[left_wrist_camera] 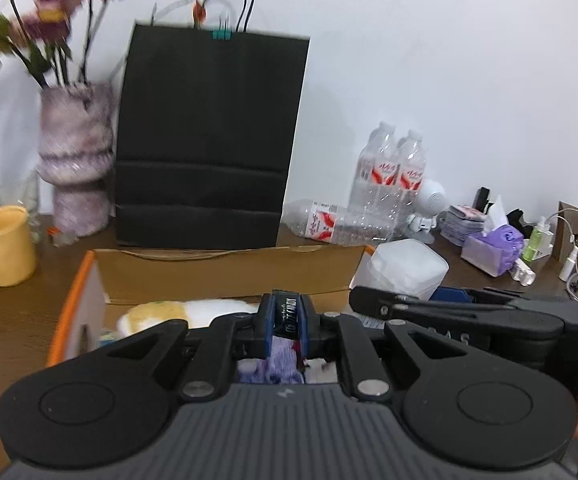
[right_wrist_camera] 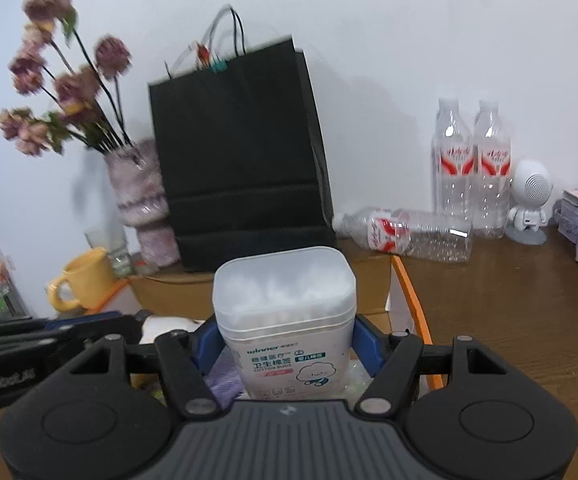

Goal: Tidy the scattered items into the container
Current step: 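Carry the black packet and white box over the box and open both tools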

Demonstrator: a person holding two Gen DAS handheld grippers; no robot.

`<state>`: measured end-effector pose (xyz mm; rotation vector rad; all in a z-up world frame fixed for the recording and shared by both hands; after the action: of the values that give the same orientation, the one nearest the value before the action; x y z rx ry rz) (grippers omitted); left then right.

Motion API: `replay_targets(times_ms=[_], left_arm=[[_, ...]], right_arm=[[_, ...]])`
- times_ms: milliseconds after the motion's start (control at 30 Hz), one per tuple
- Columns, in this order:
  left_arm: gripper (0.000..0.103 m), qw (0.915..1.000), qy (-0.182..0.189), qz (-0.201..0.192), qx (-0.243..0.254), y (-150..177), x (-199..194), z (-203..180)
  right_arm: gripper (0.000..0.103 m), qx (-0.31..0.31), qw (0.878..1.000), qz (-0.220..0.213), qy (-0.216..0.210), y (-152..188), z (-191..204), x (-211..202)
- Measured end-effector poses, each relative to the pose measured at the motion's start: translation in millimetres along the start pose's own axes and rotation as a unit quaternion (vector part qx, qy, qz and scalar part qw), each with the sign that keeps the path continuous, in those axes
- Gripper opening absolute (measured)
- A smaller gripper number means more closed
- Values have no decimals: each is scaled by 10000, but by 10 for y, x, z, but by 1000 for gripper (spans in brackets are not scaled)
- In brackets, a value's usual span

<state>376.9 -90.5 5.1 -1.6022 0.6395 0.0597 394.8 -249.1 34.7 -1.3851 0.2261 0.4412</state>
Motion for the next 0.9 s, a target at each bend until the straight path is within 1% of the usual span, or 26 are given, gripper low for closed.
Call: replay_targets(times_ms=[167,233,300,400,467,500,567,600,633,667,700,733,900], left_arm=[[12,9997,92,100,-180,25,384,64],[14,9995,136,171,-236,45,470,108],[15,9991,157,234,-328,67,497,164],[24,9987,75,254,-444,61,481,249],[28,9988,-5,192,-454,29,436,275],[33,9989,-44,152,-442,13,411,282],[44,9989,-112,65,-448,-24,356,296],[55,9989,-108,18,-462,-41,326,300],[59,9989,-104,-24,-466,-57,292,301],[59,9989,-117,-61,-456,-74,260,294],[63,9989,-140,-95,-436,-89,229,286],[70,9989,-157,-131,-424,-104,200,274],[79,9985,-191,-272,-431,-152,34,248]], right_arm=[[66,-233,9996,154,-4,-7,-60,295],[66,-340,9992,190,30,-12,-76,379],[66,-380,9989,280,-61,-7,-80,454],[67,-430,9981,416,-156,9,-38,474],[74,-450,9980,410,-163,17,-24,448],[75,-435,9981,411,-173,18,-24,439],[76,-386,9980,449,-204,19,-32,423],[78,-351,9981,464,-212,16,-39,418],[84,-324,9981,470,-236,15,-40,415],[86,-309,9980,467,-278,14,-36,406],[86,-309,9980,456,-304,11,-26,395],[86,-328,9980,451,-310,12,-12,380],[88,-392,9978,423,-321,24,41,285]])
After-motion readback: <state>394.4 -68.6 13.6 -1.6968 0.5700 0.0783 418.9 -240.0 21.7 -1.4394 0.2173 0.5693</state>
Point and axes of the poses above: each gripper's, at about its wrist camera, not at the fingertips, and x roughly the way its jaws point, z to its left, y to its underside, the point moved 6 cm from there along x, roughly the way its jaws point, and after that the axes turned 3 degrees about -z, right-handed, at the moved point
